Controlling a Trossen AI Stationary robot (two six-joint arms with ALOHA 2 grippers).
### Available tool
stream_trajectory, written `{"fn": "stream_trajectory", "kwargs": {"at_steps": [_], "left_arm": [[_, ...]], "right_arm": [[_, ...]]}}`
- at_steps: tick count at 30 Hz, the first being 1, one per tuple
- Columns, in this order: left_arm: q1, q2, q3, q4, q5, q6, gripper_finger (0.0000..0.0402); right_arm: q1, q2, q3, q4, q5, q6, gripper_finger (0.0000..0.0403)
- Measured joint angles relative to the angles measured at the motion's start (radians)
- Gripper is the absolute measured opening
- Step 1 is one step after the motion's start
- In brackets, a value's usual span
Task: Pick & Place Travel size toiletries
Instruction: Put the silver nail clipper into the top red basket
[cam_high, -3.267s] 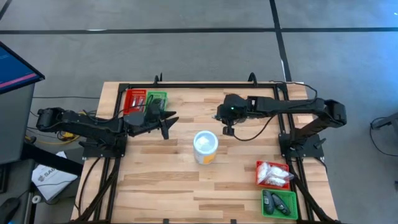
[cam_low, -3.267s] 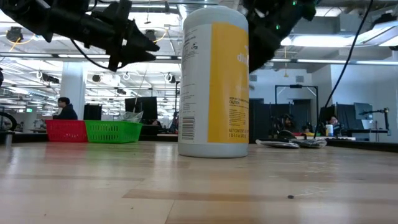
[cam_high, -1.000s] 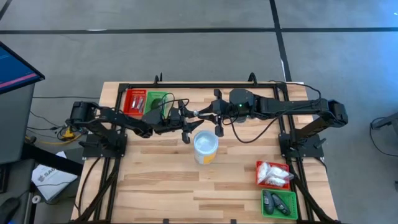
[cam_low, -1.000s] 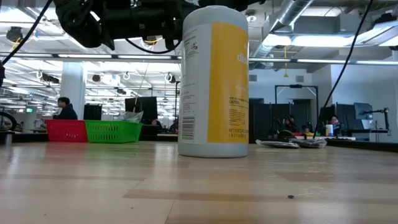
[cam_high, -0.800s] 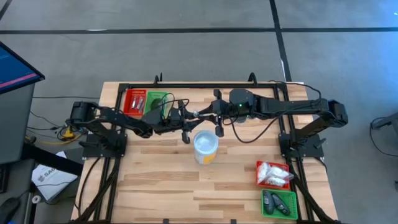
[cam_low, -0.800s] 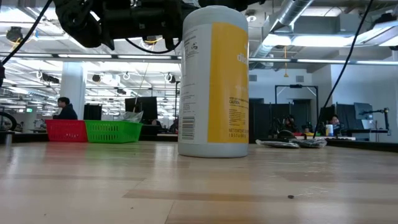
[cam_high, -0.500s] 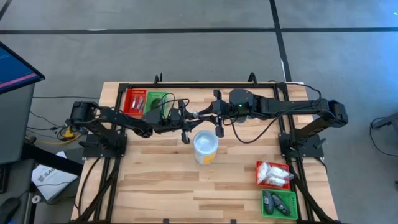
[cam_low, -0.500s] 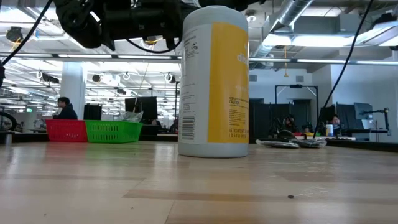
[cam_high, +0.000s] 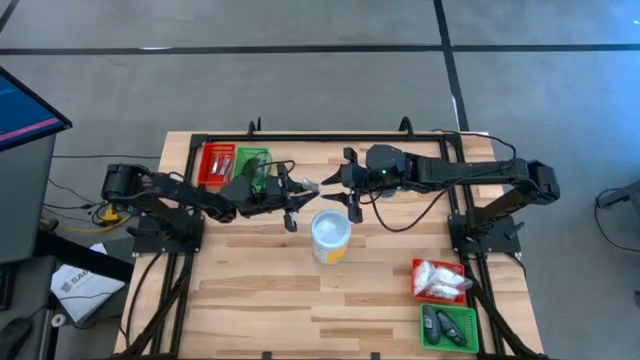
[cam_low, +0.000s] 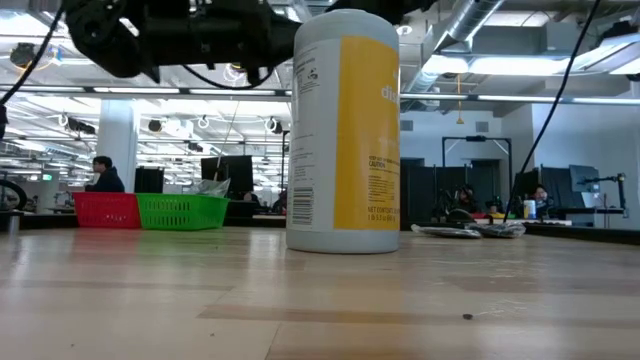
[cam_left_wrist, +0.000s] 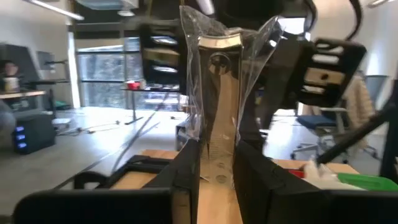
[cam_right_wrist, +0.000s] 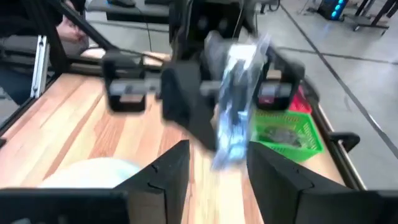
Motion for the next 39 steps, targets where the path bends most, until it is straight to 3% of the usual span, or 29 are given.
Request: {"fn": "stream_trajectory", "kwargs": {"at_steps": [6,11,15,18,23,39], "left_arm": [[0.0,-0.19,-0.098,-0.17,-0.155,-0.004,0.0059],[0.0,-0.376,-0.156,-0.419,-0.403,-0.047,0.0059],[0.0,-0.503,-0.161,-0.625,-0.529,-0.12,0.0058],[0.0,-0.559,-0.161,-0.734,-0.595,-0.158,0.0013],[0.018,-0.604,-0.161,-0.852,-0.644,-0.217,0.0004],[0.102,-0.621,-0.16,-0.998,-0.675,-0.246,0.0001]], "right_arm": [[-0.014,-0.009,0.0,-0.055,0.004,0.001,0.0165],[-0.013,-0.013,0.0,-0.085,0.004,0.027,0.0169],[-0.013,-0.013,0.0,-0.097,0.004,0.028,0.0165],[-0.014,-0.013,0.0,-0.098,0.004,0.03,0.0161],[-0.013,-0.013,0.0,-0.123,0.004,0.03,0.0155],[-0.012,-0.013,0.0,-0.19,0.004,0.038,0.0152]]}}
